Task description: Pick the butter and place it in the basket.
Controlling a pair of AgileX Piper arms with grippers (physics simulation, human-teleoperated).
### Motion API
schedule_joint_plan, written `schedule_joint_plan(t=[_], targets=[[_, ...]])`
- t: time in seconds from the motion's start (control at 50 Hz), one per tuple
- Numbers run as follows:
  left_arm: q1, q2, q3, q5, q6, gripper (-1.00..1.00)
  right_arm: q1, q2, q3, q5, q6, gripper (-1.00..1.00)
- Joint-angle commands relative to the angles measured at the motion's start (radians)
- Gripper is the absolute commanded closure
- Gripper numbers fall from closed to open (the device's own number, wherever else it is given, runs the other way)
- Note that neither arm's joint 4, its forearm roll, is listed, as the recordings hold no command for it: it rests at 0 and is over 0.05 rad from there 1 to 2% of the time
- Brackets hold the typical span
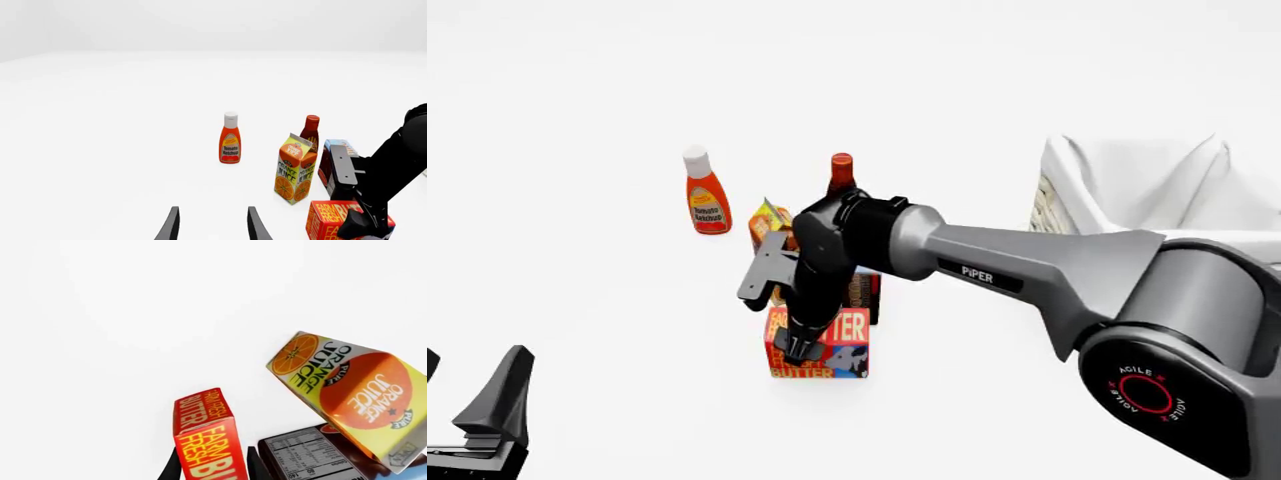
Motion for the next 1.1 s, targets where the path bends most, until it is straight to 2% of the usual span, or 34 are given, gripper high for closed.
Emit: schedule_joint_plan(t=[0.02,0.32,1.1], targets=[[0.0,0.0,0.0,0.0,0.0,-1.0,0.002,0.063,0.015,-0.008,0.029,1.0],[0.0,0.0,0.0,0.0,0.0,-1.0,0.045,-0.013,0.047,-0.013,0.035,1.0],[0.0,0.0,0.0,0.0,0.0,-1.0,0.055,-0.143,0.108,-0.001,0.002,1.0]])
